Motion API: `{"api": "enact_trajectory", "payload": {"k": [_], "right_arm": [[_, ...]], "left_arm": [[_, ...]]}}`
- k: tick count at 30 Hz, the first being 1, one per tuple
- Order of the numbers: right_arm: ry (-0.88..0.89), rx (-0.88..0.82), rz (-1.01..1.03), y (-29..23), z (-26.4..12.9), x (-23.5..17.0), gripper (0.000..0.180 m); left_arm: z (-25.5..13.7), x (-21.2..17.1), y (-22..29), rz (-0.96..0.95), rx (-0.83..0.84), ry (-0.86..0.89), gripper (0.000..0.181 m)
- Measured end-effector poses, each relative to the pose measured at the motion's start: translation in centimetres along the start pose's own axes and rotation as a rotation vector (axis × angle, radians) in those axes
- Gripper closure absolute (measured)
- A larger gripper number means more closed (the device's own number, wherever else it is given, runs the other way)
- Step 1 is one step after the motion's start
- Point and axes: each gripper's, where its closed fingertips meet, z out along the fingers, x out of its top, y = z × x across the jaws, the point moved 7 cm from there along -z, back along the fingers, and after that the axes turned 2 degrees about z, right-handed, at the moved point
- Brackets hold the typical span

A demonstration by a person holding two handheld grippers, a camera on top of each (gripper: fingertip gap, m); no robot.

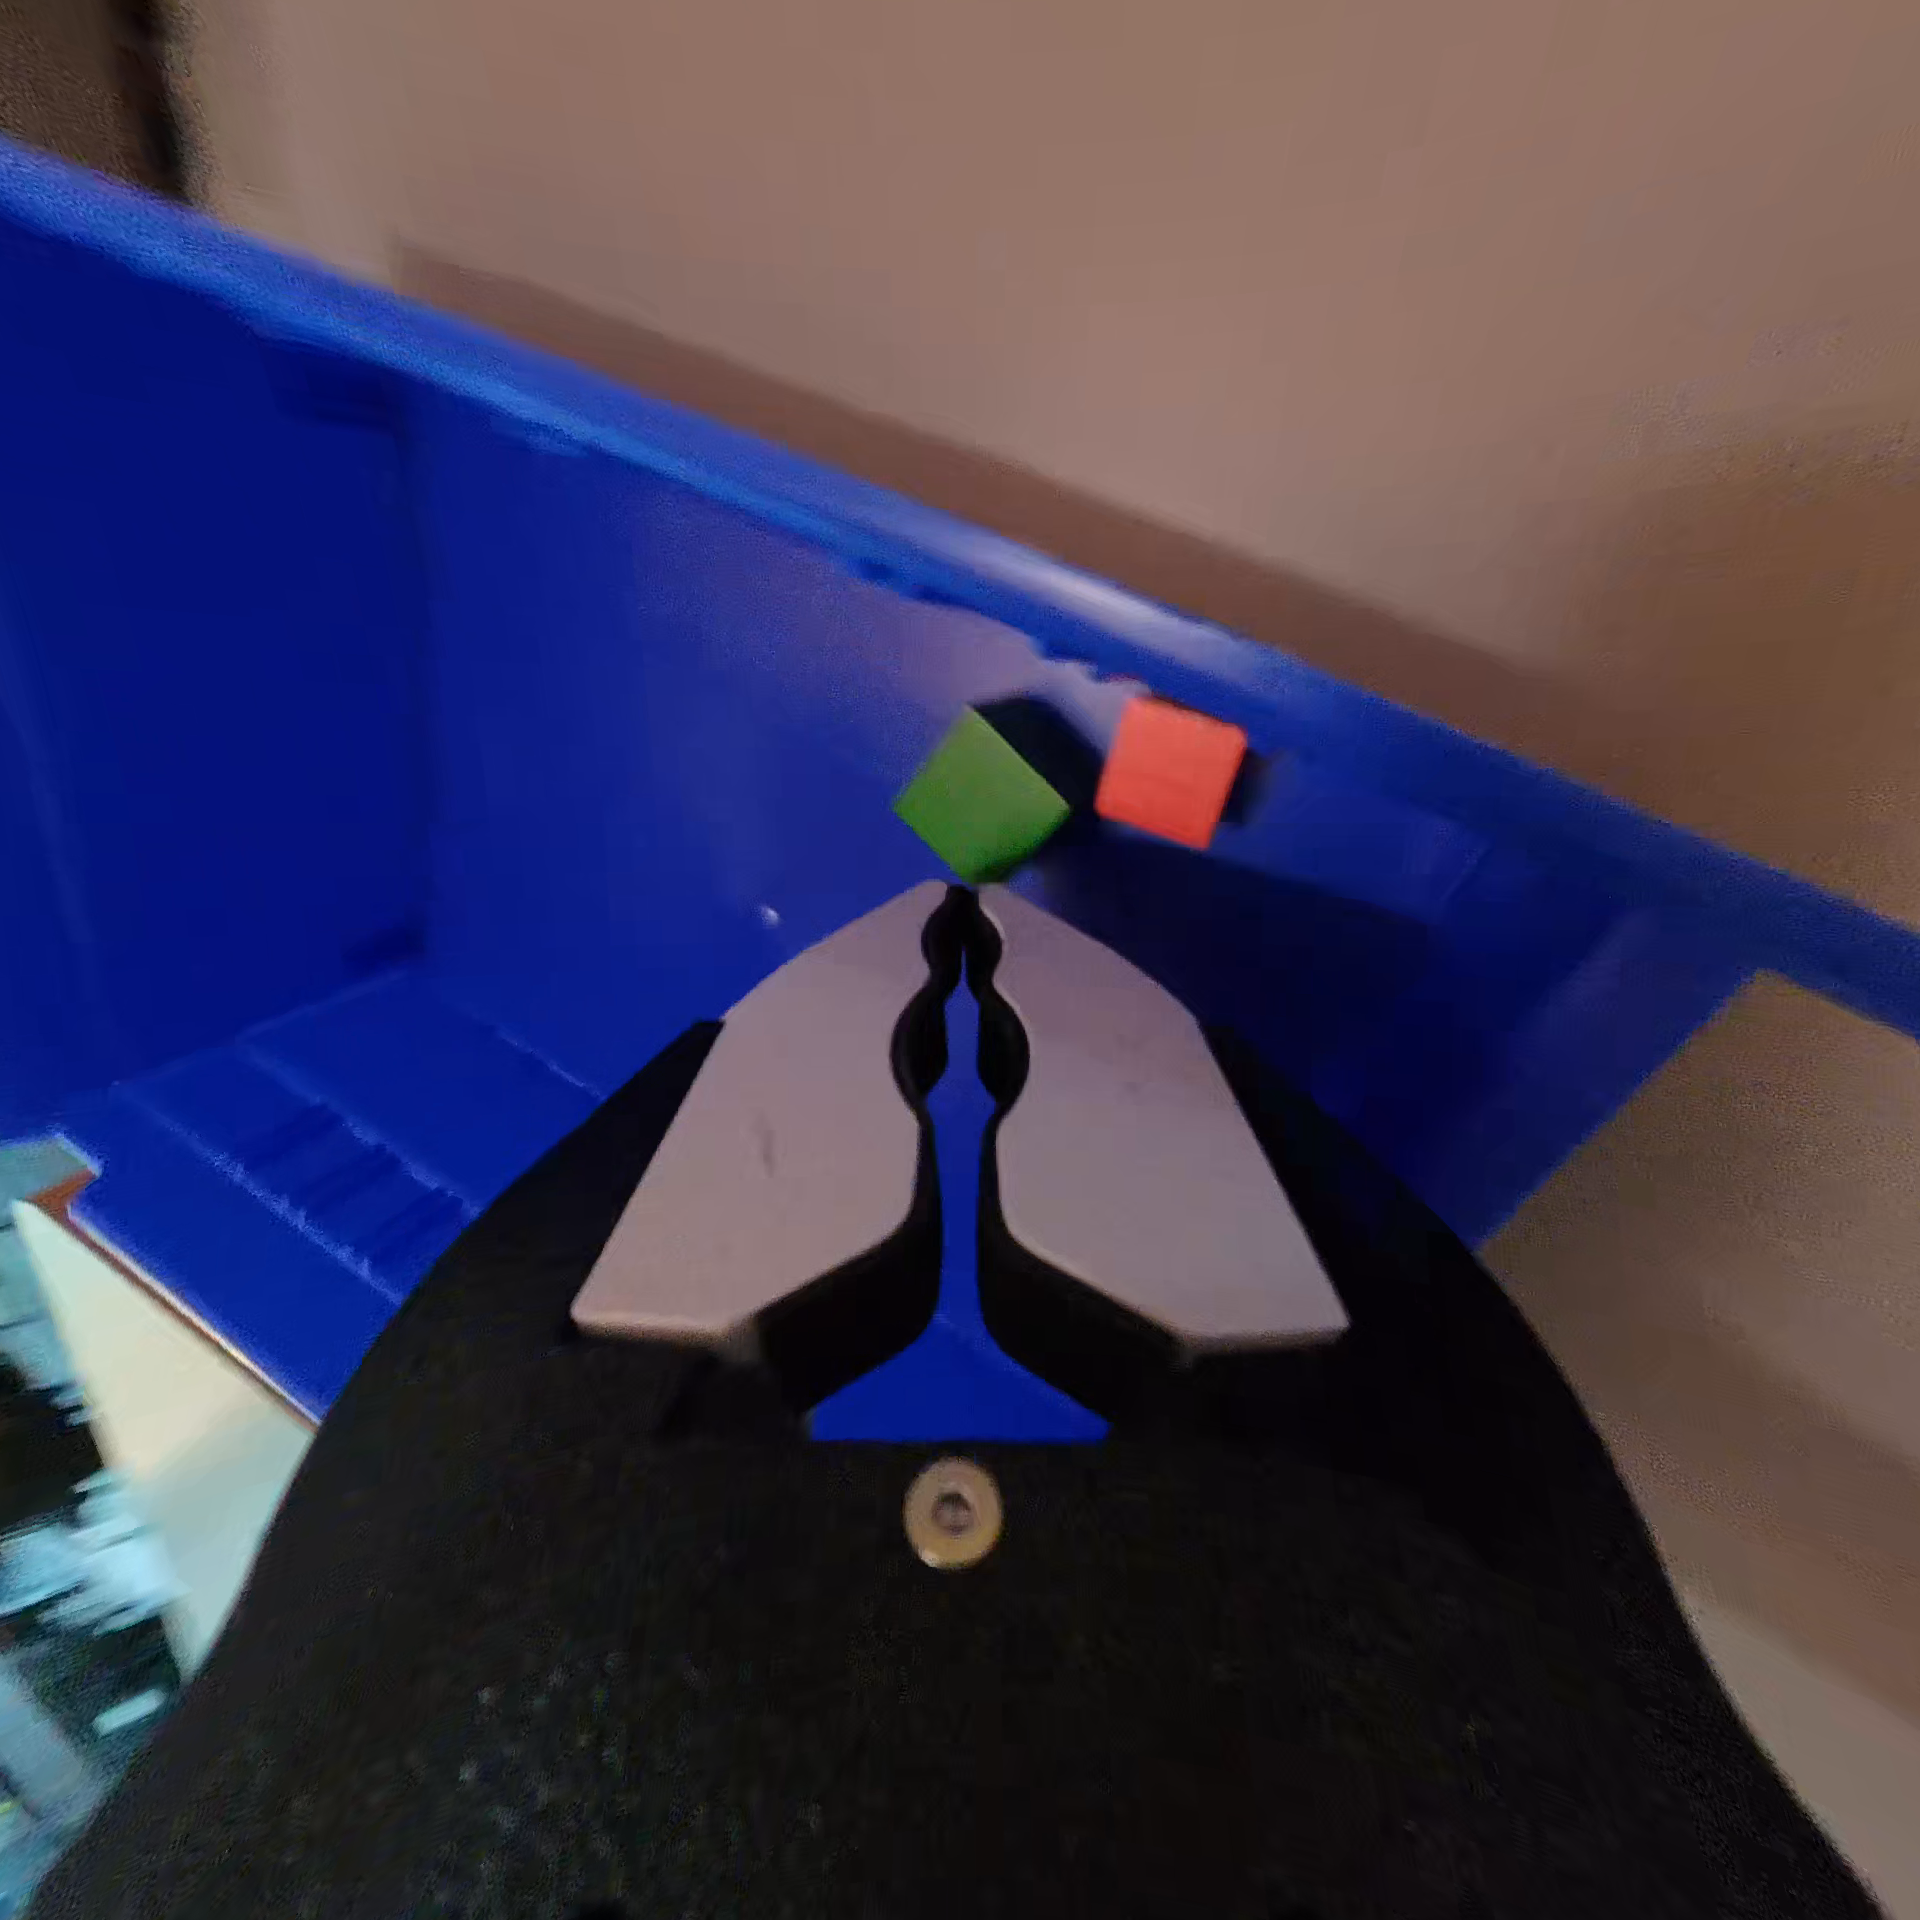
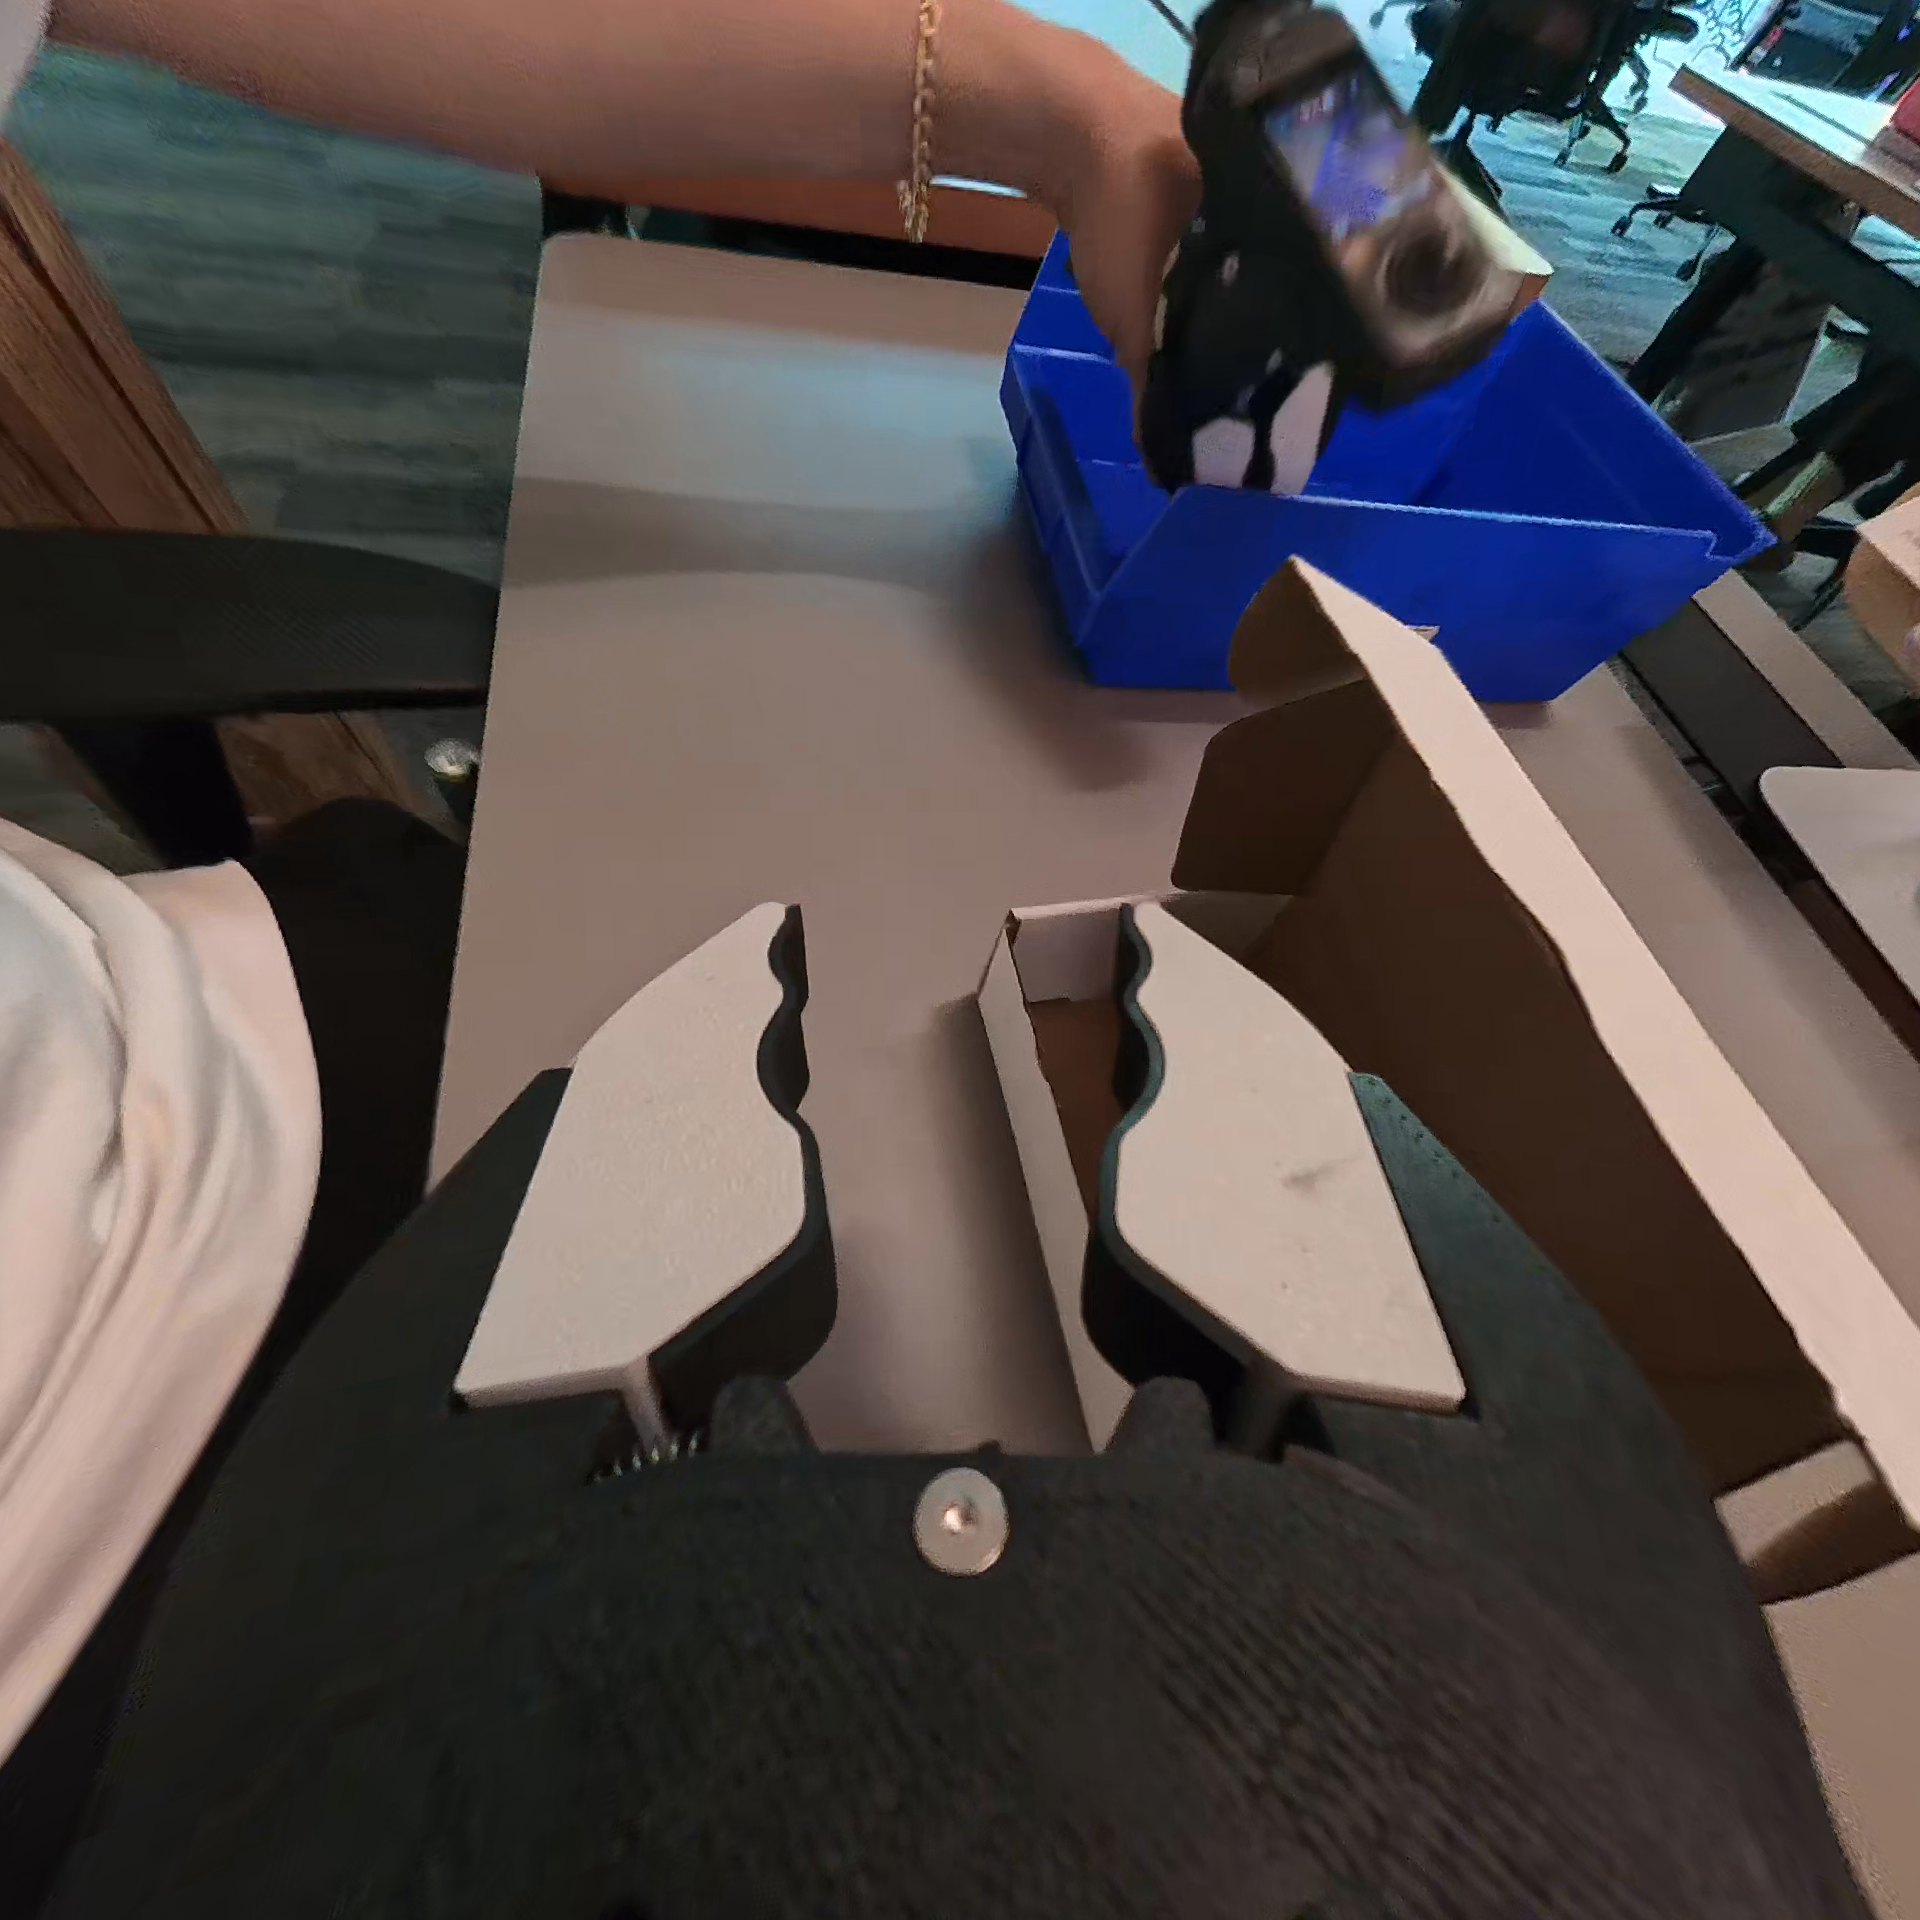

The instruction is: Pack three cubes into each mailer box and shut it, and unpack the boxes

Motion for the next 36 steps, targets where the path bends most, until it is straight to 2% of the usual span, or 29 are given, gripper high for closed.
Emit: {"api": "enact_trajectory", "payload": {"k": [4, 8, 10, 14, 17, 19, 24, 29, 31, 33, 34, 36], "right_arm": [[0.079, 0.039, 0.132, 0.4, 0.0, 0.6, 0.124], [0.118, 0.063, 0.233, 1.1, 0.2, 0.6, 0.125], [0.114, 0.058, 0.241, 1.3, 0.3, 0.6, 0.125], [0.087, 0.038, 0.191, 1.1, 0.3, 0.7, 0.125], [0.078, 0.046, 0.168, 0.8, 0.3, 0.8, 0.125], [0.072, 0.056, 0.169, 0.8, 0.4, 0.7, 0.125], [0.077, 0.067, 0.189, 1.0, 0.5, 0.4, 0.125], [0.045, 0.068, 0.225, 1.3, 1.0, -0.6, 0.124], [0.035, 0.064, 0.225, 1.2, 1.0, -0.8, 0.124], [0.026, 0.057, 0.222, 1.2, 1.0, -1.0, 0.124], [0.02, 0.055, 0.222, 1.3, 1.0, -1.2, 0.124], [0.009, 0.048, 0.226, 1.3, 1.0, -1.3, 0.124]], "left_arm": [[-4.1, -0.6, -1.6, -0.192, 0.097, 0.211, 0.181], [-5.1, -1.2, -0.5, -0.18, 0.039, 0.294, 0.176], [-4.4, -1.0, -0.2, -0.25, 0.02, 0.275, 0.149], [-1.9, -1.2, -1.3, -0.543, 0.001, 0.126, 0.144], [0.0, -1.0, -1.2, -0.782, -0.14, 0.034, 0.139], [0.7, -0.6, -1.1, -0.865, -0.21, 0.007, 0.136], [1.4, 0.2, -1.4, -0.892, -0.199, -0.004, 0.137], [1.6, 0.8, -0.8, -0.908, -0.289, -0.045, 0.133], [1.9, 0.7, -0.6, -0.882, -0.27, -0.066, 0.132], [2.4, 0.5, -0.5, -0.86, -0.237, -0.099, 0.137], [2.6, 0.5, -0.7, -0.85, -0.208, -0.085, 0.151], [2.7, 0.3, -1.0, -0.836, -0.148, -0.072, 0.152]]}}
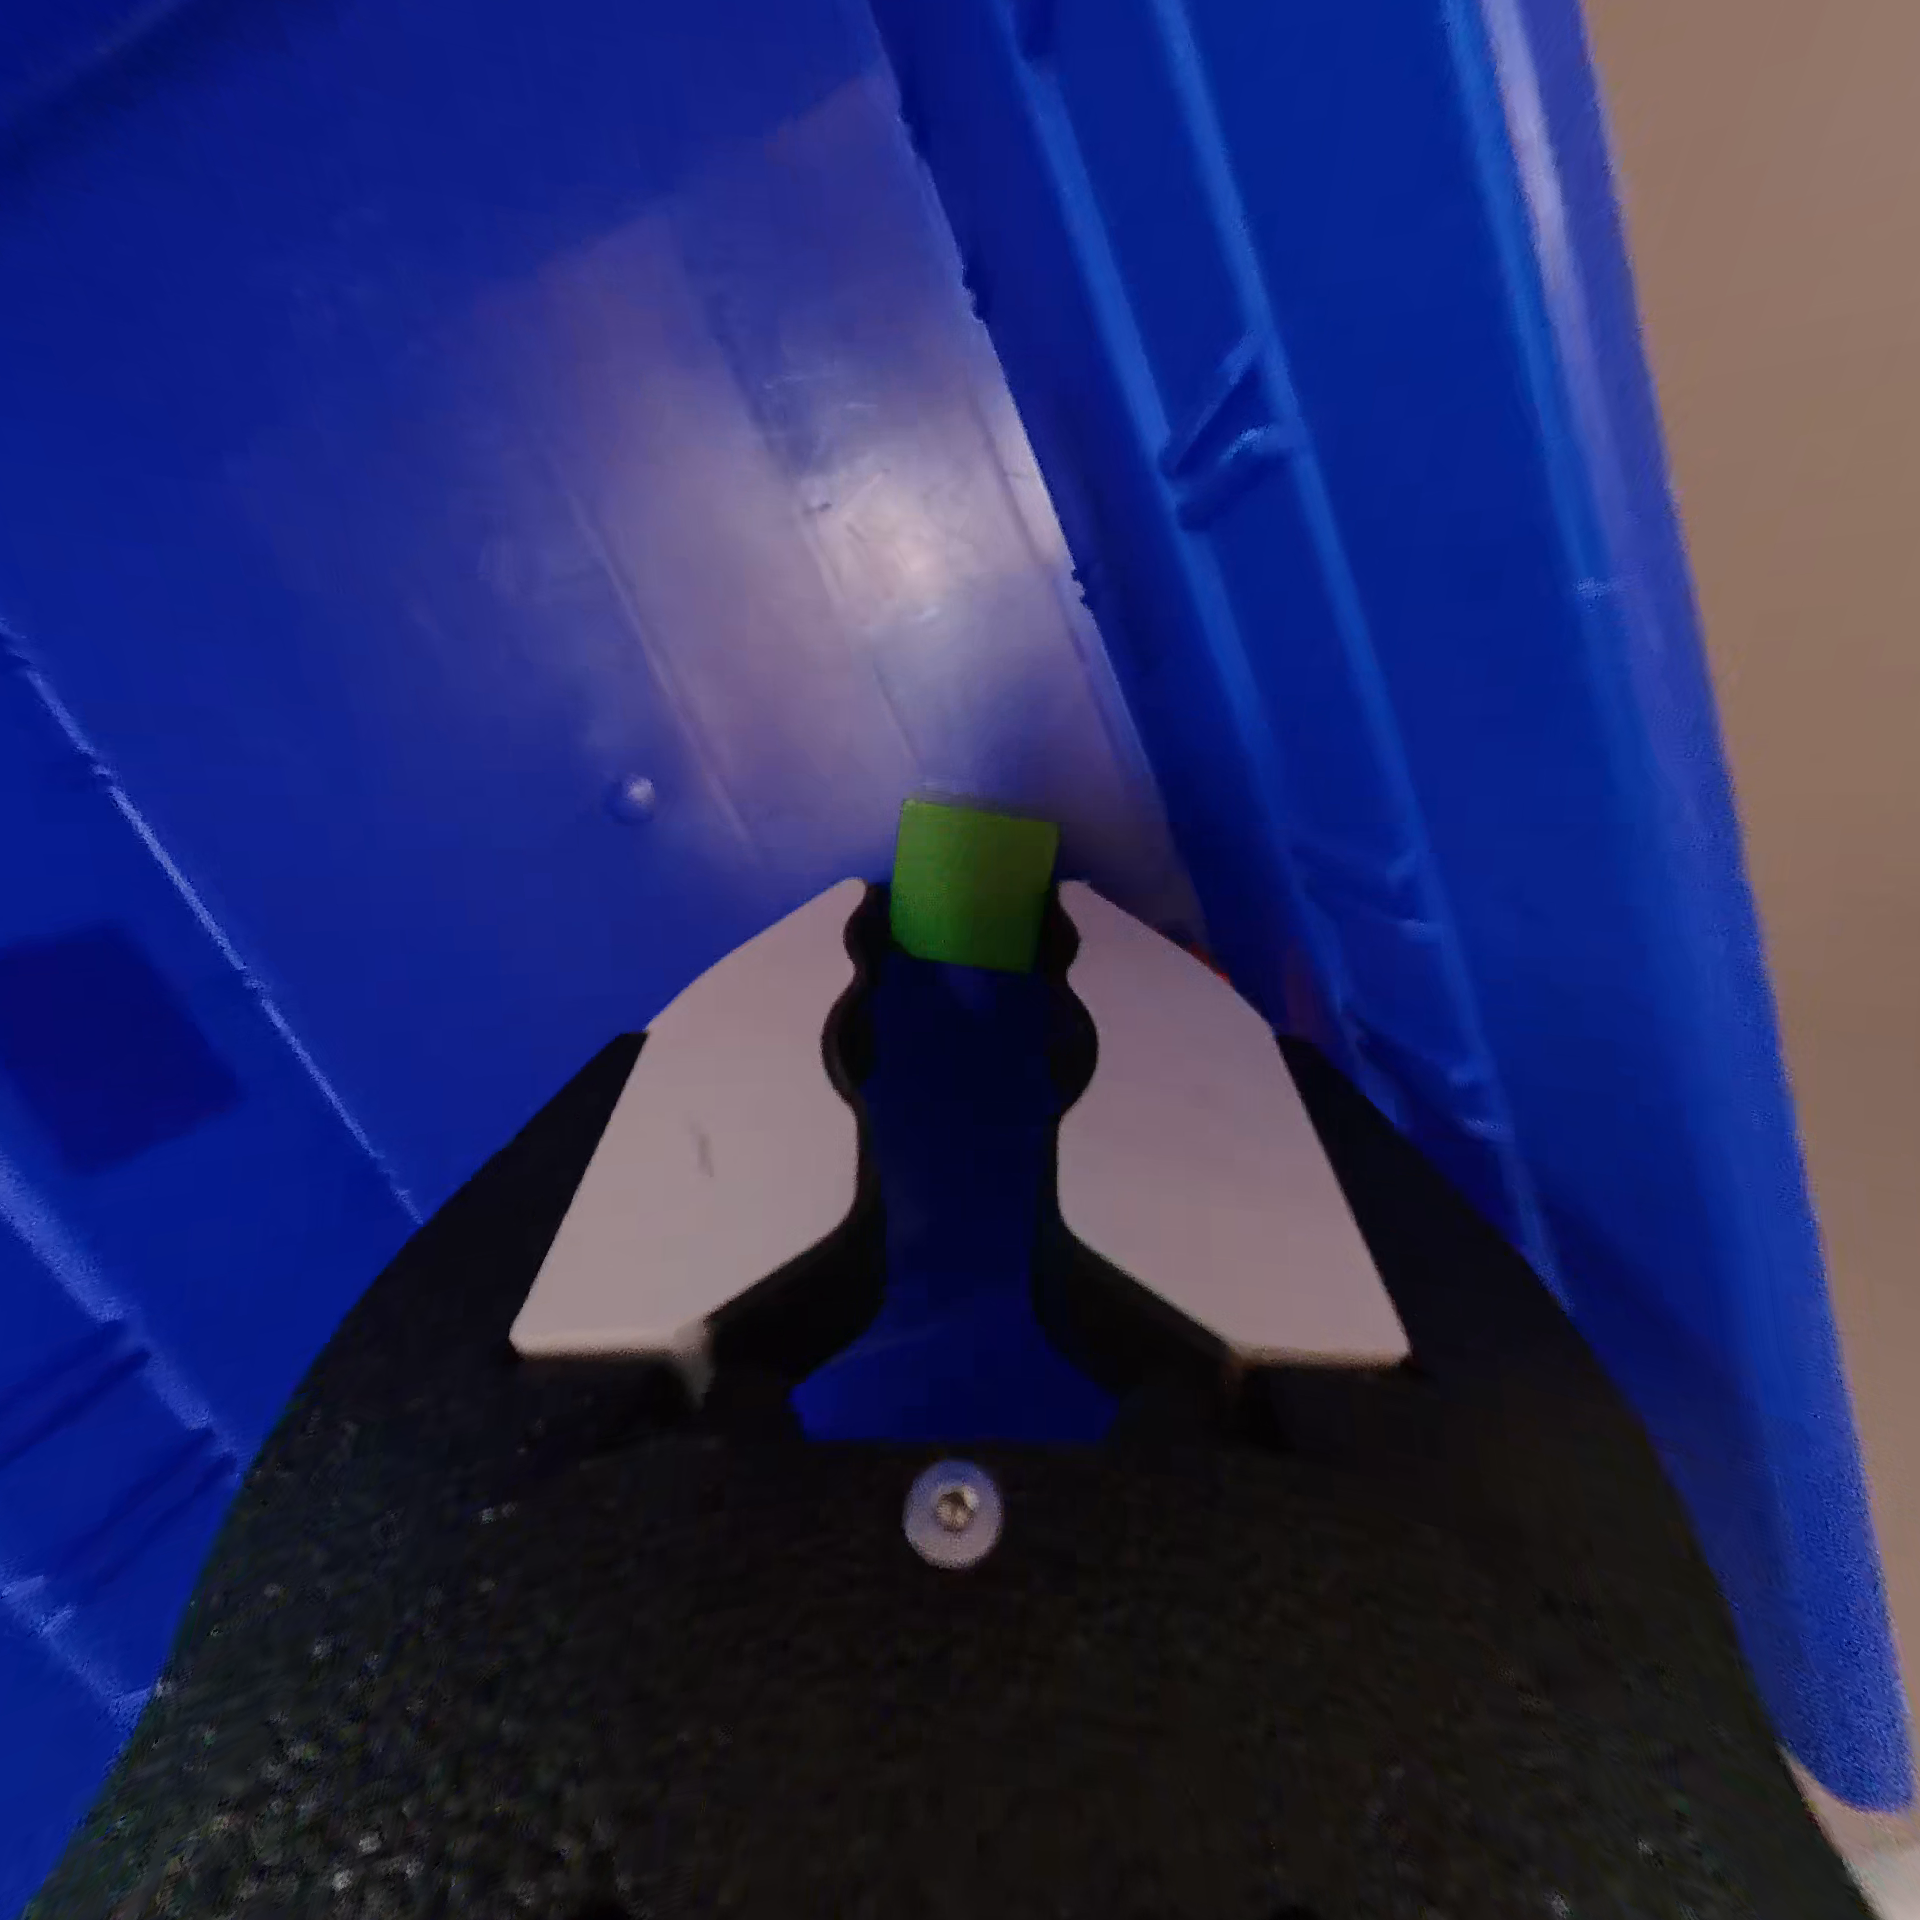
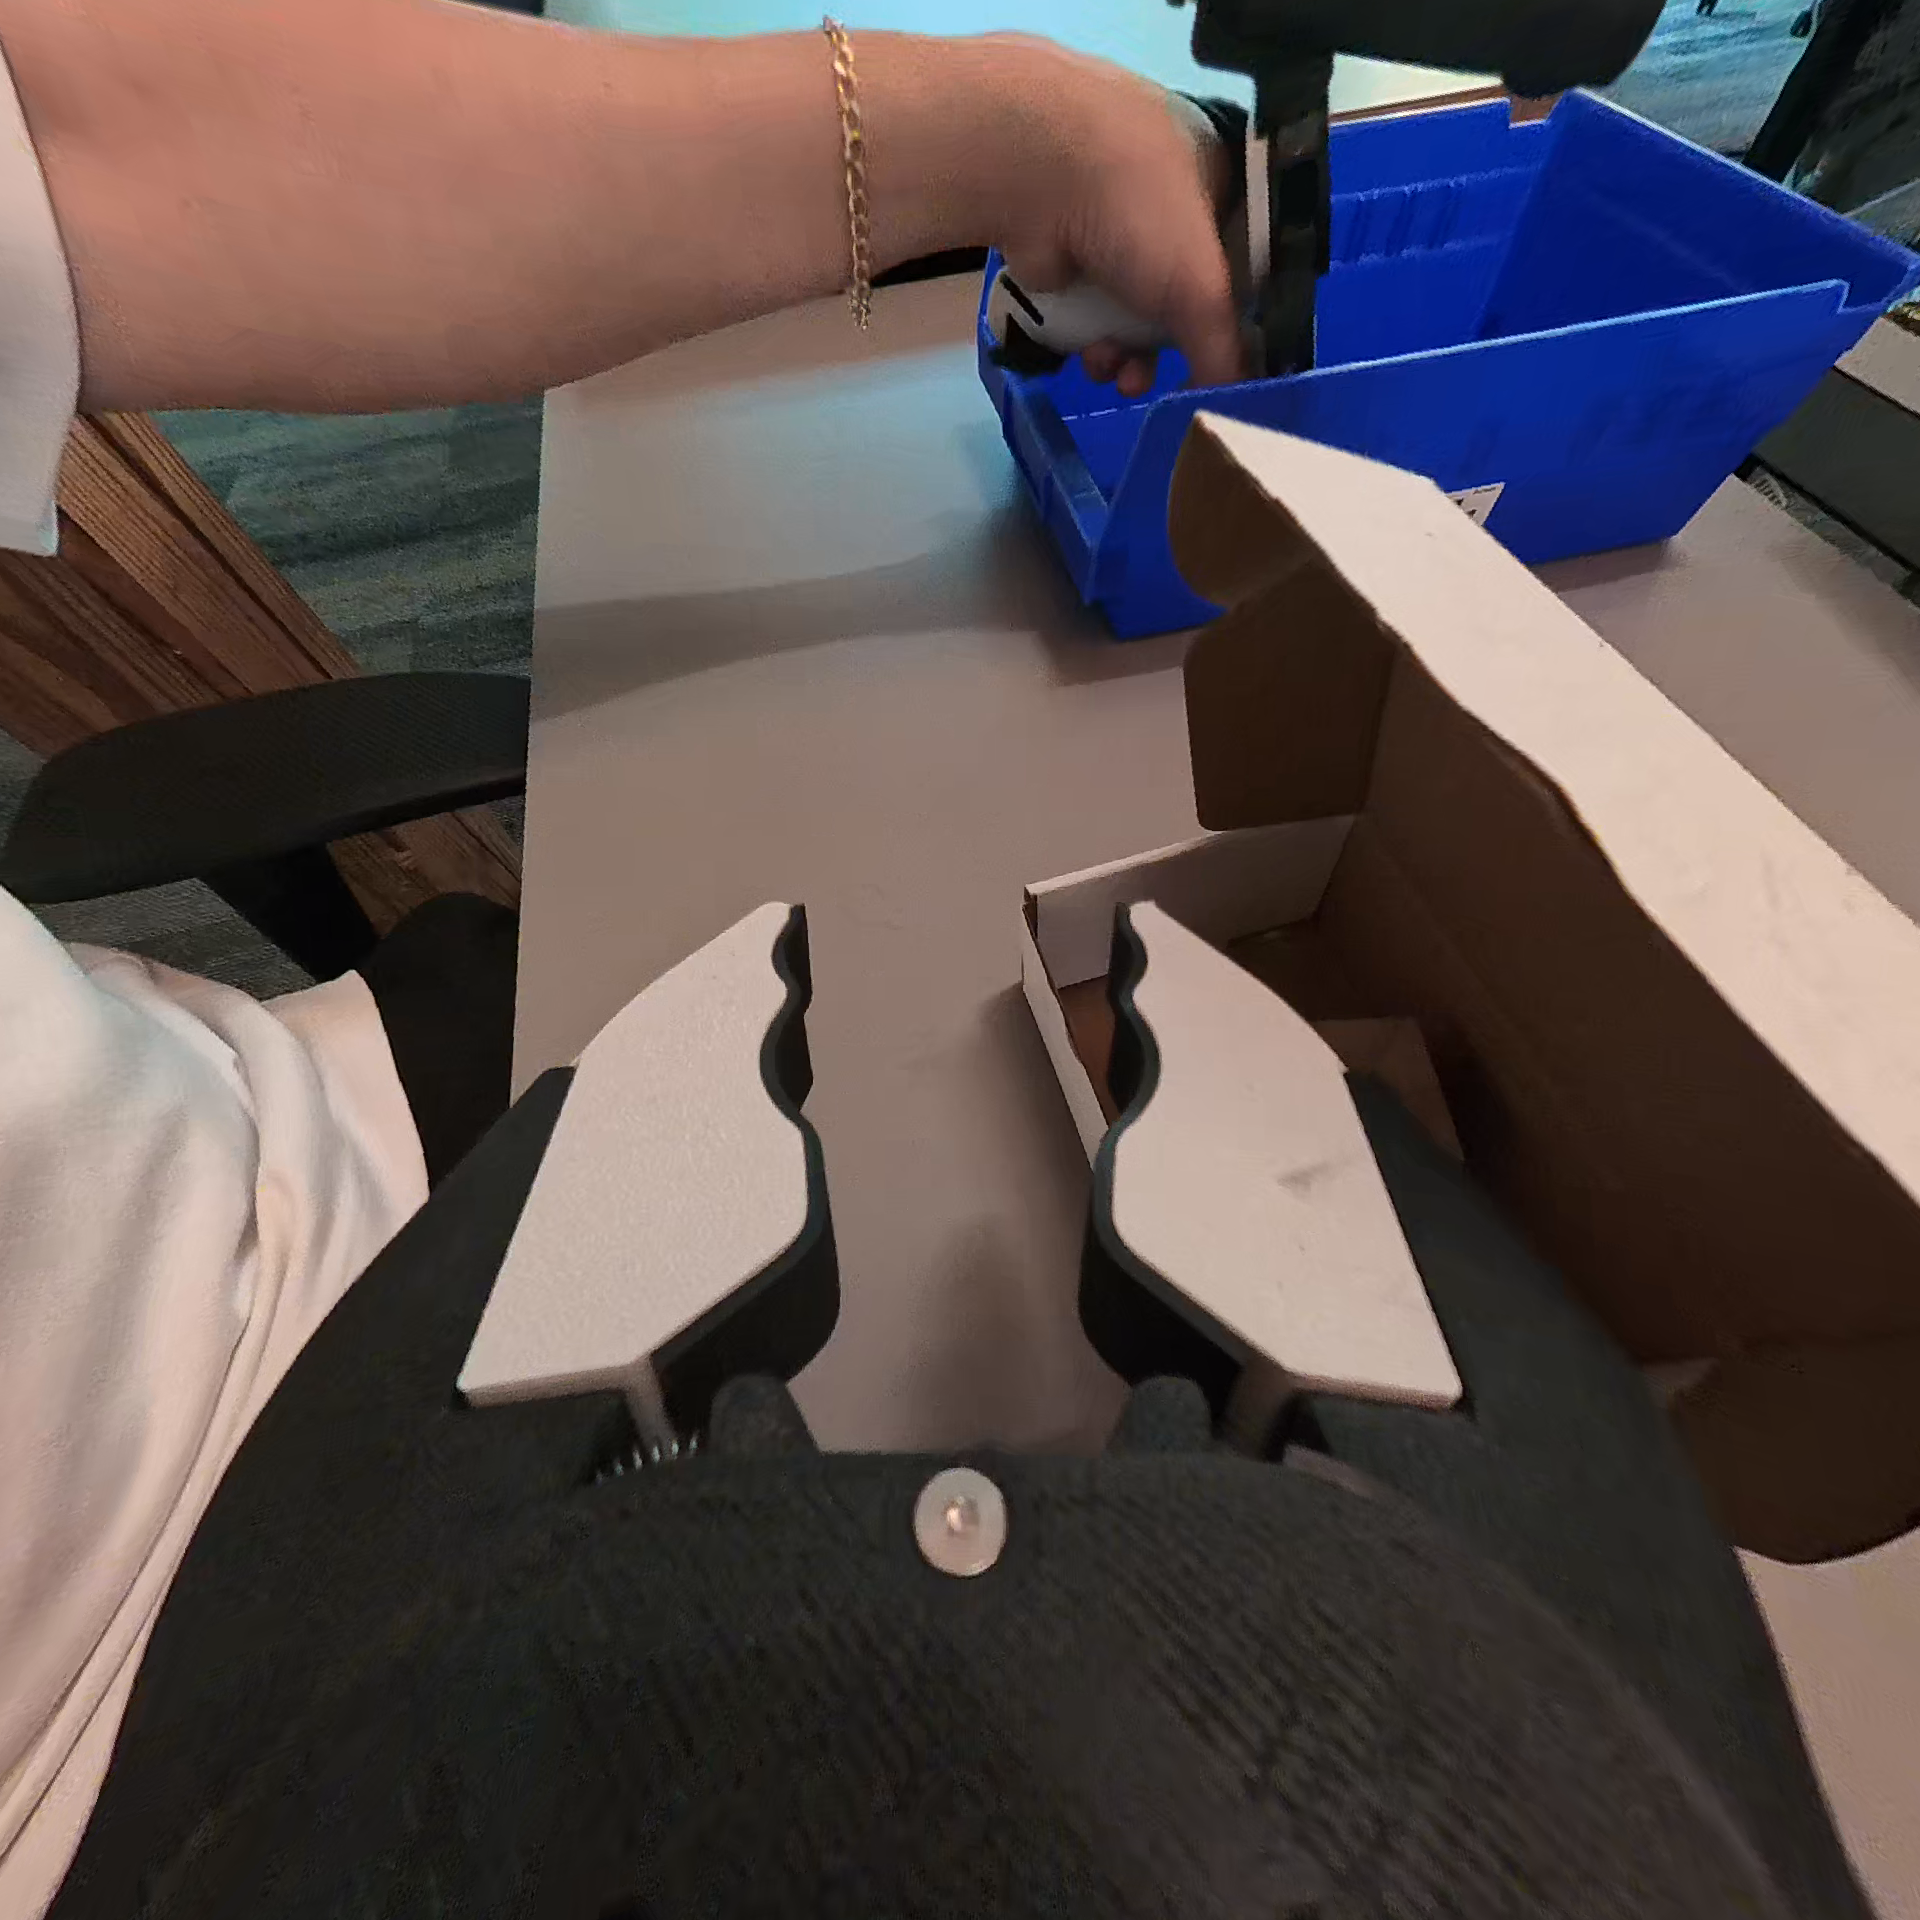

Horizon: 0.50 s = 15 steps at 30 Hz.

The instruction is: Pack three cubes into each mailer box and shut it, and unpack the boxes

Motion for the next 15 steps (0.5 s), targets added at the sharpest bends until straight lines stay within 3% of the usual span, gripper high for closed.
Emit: {"api": "enact_trajectory", "payload": {"k": [5, 9, 15], "right_arm": [[0.006, 0.003, -0.004, -0.4, -0.2, 0.3, 0.124], [0.095, 0.035, 0.081, -0.7, -0.3, 1.3, 0.124], [0.277, 0.265, 0.363, -2.2, 0.8, 3.2, 0.094]], "left_arm": [[-2.7, -0.7, -0.9, 0.044, 0.043, 0.223, 0.152], [-8.4, -2.3, -0.3, 0.067, -0.103, 0.661, 0.153], [-16.8, -6.7, 7.2, 0.279, -0.356, 1.221, 0.152]]}}
